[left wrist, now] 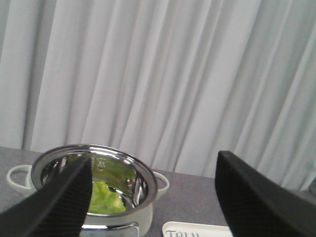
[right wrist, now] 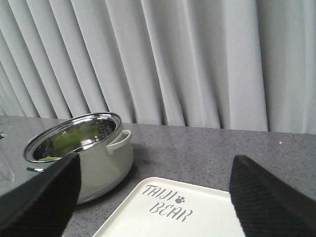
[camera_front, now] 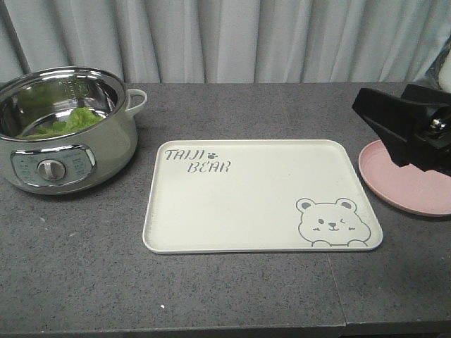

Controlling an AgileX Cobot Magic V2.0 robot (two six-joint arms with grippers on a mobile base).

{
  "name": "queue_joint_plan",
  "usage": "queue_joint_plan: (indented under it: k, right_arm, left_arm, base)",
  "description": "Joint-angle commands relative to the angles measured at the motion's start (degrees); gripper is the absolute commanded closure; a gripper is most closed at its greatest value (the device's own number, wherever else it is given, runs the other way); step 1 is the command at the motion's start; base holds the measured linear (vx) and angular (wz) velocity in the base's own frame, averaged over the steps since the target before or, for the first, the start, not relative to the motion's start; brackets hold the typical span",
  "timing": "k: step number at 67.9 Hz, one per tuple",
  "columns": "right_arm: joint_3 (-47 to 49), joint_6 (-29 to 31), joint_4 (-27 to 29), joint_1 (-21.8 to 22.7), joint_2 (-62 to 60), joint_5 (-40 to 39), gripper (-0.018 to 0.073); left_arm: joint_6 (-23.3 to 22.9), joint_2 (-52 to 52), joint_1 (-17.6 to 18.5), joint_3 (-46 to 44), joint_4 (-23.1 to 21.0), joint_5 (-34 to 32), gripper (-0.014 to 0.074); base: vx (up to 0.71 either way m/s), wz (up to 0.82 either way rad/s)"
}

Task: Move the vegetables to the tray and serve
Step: 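Lower the left gripper into the white pot over the lettuce, then close the left gripper on the lettuce leaf stem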

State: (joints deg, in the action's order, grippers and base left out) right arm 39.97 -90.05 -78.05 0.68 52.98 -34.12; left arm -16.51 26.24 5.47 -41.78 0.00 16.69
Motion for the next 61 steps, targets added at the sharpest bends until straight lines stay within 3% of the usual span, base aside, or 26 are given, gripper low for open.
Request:
queue_joint_plan:
  k: [1, 10, 24, 35, 48, 61]
  right_arm:
    - [1.89, -0.25, 1.98, -0.02, -0.29, -1.05, -0.0024]
    - [1.89, -0.55, 1.85, -0.02, -0.29, -1.2, -0.0024]
    - [1.89, -3.19, 0.23, -0.02, -0.29, -1.3, -0.0024]
    - [1.89, -5.59, -2.52, -0.02, -0.29, -1.3, -0.0024]
    - [1.89, -8.24, -5.67, -0.02, -0.29, -1.36, -0.0024]
    - [1.89, -9.29, -7.66, -0.02, -0.29, -1.36, -0.0024]
  left_arm:
    - [2.18, 9.49, -0.01, -10.45, 2.19, 0.38, 0.0083]
    - [2.27, 24.25, -0.01, -25.9, 6.33, 7.86, 0.0083]
    - [3.3, 46.13, -0.01, -52.14, 12.81, 27.69, 0.0083]
    - [7.29, 61.06, -0.01, -67.8, 13.74, 39.23, 0.0083]
    - [8.4, 74.25, -0.55, -77.78, 13.47, 46.0, 0.0083]
    - [9.81, 80.95, -0.68, -79.08, 13.47, 49.19, 0.0083]
  base:
    - [0.0, 0.0]
    - [0.0, 0.0]
    - [0.0, 0.0]
    - [0.0, 0.0]
    - [0.0, 0.0]
    - [0.0, 0.0]
